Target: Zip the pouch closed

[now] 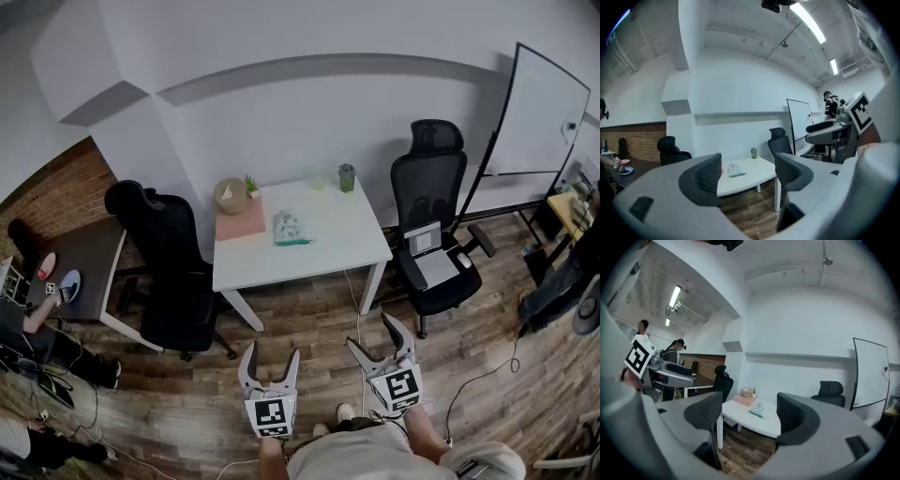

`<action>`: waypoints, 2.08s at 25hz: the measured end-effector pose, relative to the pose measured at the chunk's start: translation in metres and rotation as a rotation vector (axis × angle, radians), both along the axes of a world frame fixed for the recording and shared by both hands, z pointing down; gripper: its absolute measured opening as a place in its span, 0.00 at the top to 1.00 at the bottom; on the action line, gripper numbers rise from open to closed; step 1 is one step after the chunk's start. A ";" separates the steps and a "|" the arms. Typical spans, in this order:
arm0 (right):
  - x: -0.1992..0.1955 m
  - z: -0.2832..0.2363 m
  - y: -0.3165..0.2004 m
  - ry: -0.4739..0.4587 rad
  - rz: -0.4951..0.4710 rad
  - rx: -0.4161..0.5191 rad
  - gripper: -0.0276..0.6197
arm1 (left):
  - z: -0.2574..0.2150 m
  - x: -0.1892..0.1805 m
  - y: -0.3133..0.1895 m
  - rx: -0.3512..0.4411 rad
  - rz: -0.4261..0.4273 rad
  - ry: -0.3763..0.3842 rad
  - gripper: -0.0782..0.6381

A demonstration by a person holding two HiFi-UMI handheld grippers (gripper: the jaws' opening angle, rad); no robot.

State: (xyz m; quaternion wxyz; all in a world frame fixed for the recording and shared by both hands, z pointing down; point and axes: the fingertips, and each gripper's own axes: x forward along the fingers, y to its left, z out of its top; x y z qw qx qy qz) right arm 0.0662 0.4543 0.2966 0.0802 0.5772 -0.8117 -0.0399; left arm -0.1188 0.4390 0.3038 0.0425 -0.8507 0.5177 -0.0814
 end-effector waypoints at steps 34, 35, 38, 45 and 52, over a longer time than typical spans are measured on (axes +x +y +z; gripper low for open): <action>0.017 0.021 -0.140 -0.019 -0.007 -0.042 0.28 | 0.007 0.024 -0.141 -0.007 -0.006 0.014 0.33; 0.014 0.022 -0.147 -0.017 -0.001 -0.046 0.28 | 0.007 0.022 -0.148 -0.009 0.002 0.014 0.33; 0.006 0.024 -0.165 -0.012 0.015 -0.055 0.28 | 0.008 0.017 -0.169 -0.013 0.025 0.014 0.33; -0.007 0.029 -0.203 0.000 0.054 -0.070 0.28 | 0.009 0.003 -0.214 -0.015 0.067 0.013 0.33; -0.021 0.033 -0.239 0.014 0.078 -0.071 0.28 | 0.017 -0.007 -0.252 -0.023 0.096 0.022 0.33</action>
